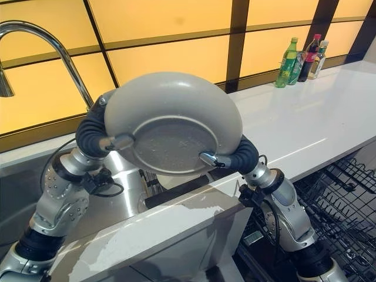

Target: Pick up plates and place into dishwasher.

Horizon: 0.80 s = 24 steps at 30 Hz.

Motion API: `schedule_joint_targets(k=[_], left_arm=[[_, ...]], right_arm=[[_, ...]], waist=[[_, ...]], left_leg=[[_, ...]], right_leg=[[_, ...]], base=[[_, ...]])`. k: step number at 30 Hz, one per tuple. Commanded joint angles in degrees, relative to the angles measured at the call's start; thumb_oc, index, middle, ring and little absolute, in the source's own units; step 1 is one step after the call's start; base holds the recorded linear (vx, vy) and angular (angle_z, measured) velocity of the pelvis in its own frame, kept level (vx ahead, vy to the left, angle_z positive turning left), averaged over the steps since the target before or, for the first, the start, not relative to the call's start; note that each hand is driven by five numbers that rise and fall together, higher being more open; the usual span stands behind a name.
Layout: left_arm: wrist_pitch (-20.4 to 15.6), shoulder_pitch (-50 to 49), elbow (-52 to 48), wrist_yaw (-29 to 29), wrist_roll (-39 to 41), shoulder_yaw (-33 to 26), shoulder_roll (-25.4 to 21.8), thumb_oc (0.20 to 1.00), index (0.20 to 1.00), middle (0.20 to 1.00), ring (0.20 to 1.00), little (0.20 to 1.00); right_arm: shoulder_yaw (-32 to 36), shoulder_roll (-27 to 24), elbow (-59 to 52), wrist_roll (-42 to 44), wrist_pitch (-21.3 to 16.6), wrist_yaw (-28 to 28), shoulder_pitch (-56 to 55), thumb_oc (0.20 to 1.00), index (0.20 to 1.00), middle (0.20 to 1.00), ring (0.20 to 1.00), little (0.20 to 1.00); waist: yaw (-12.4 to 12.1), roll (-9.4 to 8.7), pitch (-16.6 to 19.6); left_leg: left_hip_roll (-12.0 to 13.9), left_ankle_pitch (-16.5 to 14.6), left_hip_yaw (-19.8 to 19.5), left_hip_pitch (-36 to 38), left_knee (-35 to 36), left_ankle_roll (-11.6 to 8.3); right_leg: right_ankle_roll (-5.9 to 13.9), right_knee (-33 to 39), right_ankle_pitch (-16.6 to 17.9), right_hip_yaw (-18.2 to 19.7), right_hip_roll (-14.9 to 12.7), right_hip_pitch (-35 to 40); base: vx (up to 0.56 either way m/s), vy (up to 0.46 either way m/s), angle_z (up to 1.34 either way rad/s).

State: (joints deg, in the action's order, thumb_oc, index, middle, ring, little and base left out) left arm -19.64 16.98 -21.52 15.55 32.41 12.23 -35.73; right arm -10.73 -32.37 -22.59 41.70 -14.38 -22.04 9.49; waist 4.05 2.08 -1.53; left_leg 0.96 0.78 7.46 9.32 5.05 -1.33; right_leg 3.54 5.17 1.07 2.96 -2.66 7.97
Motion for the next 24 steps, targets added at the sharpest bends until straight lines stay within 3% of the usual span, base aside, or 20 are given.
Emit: schedule_joint_targets(k=[1, 4, 7, 9, 11, 12, 16, 24], left_arm=[[-2.0, -0.3, 3.9, -7.3, -3.1, -2.1, 0.6, 1.0, 1.0, 1.0, 1.0, 1.0], [-2.7, -2.0, 4.6, -13.1, -3.8, -6.2, 1.5, 1.0, 1.0, 1.0, 1.0, 1.0], [-4.6, -4.7, 4.8, -15.0, -4.5, -11.0, 2.4, 1.0, 1.0, 1.0, 1.0, 1.0], [-5.4, -6.1, 4.7, -16.4, -5.9, -13.2, 2.5, 1.0, 1.0, 1.0, 1.0, 1.0], [-5.8, -6.9, 5.1, -18.2, -7.5, -14.6, 2.0, 1.0, 1.0, 1.0, 1.0, 1.0], [-6.1, -7.2, 5.3, -18.7, -8.1, -14.9, 1.7, 1.0, 1.0, 1.0, 1.0, 1.0], [-4.4, -5.9, 5.7, -19.2, -9.2, -14.8, 1.6, 1.0, 1.0, 1.0, 1.0, 1.0], [-3.5, -6.9, 6.8, -21.4, -11.0, -17.1, -0.5, 1.0, 1.0, 1.0, 1.0, 1.0]], right_arm=[[8.1, 2.5, -2.8, -2.0, -4.5, 8.0, 0.4, 0.2, 0.2, 0.2, 0.2, 0.2], [11.4, 1.9, -3.1, -4.6, -4.5, 9.5, -2.0, 0.2, 0.2, 0.2, 0.2, 0.2], [15.5, 1.0, -3.9, -7.2, -4.7, 10.1, -4.9, 0.2, 0.2, 0.2, 0.2, 0.2], [16.9, 0.6, -3.6, -6.5, -5.0, 9.8, -5.5, 0.2, 0.2, 0.2, 0.2, 0.2], [16.5, 0.2, -1.8, -6.0, -5.5, 10.1, -3.9, 0.2, 0.2, 0.2, 0.2, 0.2], [16.1, 0.0, -0.6, -6.0, -5.9, 10.8, -2.9, 0.2, 0.2, 0.2, 0.2, 0.2], [16.8, 0.4, 1.2, -7.8, -5.5, 13.9, -2.5, 0.2, 0.2, 0.2, 0.2, 0.2], [20.3, 3.0, 0.5, -13.2, -3.5, 18.7, -8.6, 0.2, 0.2, 0.2, 0.2, 0.2]], waist=[[0.6, -2.91, 2.8], [0.9, -3.59, 2.7], [0.9, -4.9, 1.7], [0.0, -5.46, 0.3], [-1.2, -5.14, -0.2], [-1.5, -4.73, -0.5], [-0.2, -3.78, -0.3], [3.3, -3.2, -0.7]], left_leg=[[0.4, -6.7, -0.1, -0.9, -4.6, 0.55], [0.5, -7.7, -0.6, -2.1, -8.4, 0.18], [-0.4, -9.8, -2.1, -5.3, -16.2, -0.21], [-3.1, -10.0, -7.6, -8.1, -19.5, 0.72], [-5.9, -8.8, -14.2, -8.5, -17.1, 1.98], [-6.8, -8.4, -15.7, -8.4, -16.3, 2.41], [-6.4, -7.7, -13.9, -6.1, -11.5, 2.53], [-6.6, -8.0, -11.0, -2.6, -6.1, 3.17]], right_leg=[[0.98, -4.0, -3.1, -1.4, 2.6, -2.8], [0.31, -4.0, -2.9, -1.0, 2.7, -2.7], [-0.43, -4.2, -1.7, 0.2, 2.2, -2.9], [-0.69, -5.3, -0.5, 2.2, 2.0, -3.7], [-0.7, -6.1, -0.3, 4.5, 2.6, -4.7], [-0.81, -6.6, -0.5, 5.2, 3.0, -5.2], [0.56, -6.3, -0.4, 6.5, 2.6, -6.2], [4.9, -4.9, 4.6, 8.5, -0.2, -11.1]], base=[[-0.03, -0.109, -0.06], [-0.04, -0.097, -0.07], [-0.05, -0.052, -0.11], [-0.1, 0.029, -0.3], [-0.1, 0.08, -0.74], [-0.11, 0.096, -1.1], [-0.07, 0.191, -0.78], [-0.05, 0.114, -0.35]])
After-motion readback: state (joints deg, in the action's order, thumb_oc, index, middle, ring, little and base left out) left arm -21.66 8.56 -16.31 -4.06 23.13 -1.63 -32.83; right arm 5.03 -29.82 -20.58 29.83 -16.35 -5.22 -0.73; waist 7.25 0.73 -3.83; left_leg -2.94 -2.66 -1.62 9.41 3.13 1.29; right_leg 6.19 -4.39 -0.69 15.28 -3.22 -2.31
